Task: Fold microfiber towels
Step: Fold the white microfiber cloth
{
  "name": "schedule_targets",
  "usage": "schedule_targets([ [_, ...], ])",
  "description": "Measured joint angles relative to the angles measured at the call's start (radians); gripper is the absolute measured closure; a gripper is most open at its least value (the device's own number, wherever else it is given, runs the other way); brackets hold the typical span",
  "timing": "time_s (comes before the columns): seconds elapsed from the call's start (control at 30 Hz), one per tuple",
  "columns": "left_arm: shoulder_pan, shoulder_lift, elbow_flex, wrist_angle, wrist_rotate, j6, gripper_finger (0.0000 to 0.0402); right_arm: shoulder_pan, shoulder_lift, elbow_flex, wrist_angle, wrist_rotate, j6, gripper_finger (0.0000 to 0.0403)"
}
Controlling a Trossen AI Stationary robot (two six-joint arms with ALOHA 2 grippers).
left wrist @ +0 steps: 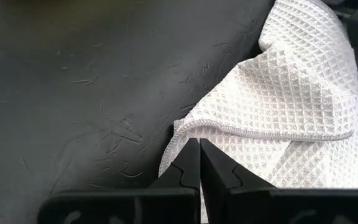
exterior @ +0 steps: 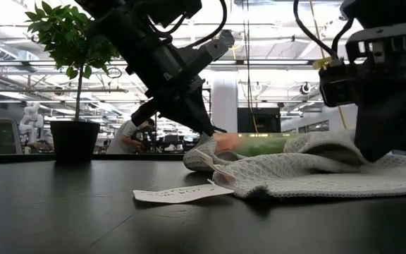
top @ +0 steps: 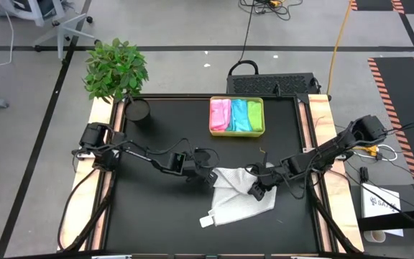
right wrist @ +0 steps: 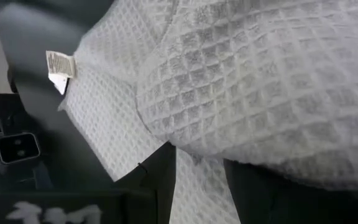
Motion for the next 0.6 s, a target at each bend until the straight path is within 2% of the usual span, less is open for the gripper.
schedule_targets([
  [0.27, 0.0, 0.0, 0.0, 0.0, 0.008, 0.0, 0.0401, 0.0, 0.08, 0.0, 0.235, 0.021, 0.004, 0.0279],
  [0.6, 0.0, 0.0, 0.0, 0.0, 0.011, -0.001, 0.0401, -0.018, 0.141, 0.0, 0.339, 0.026, -0.003, 0.0279],
])
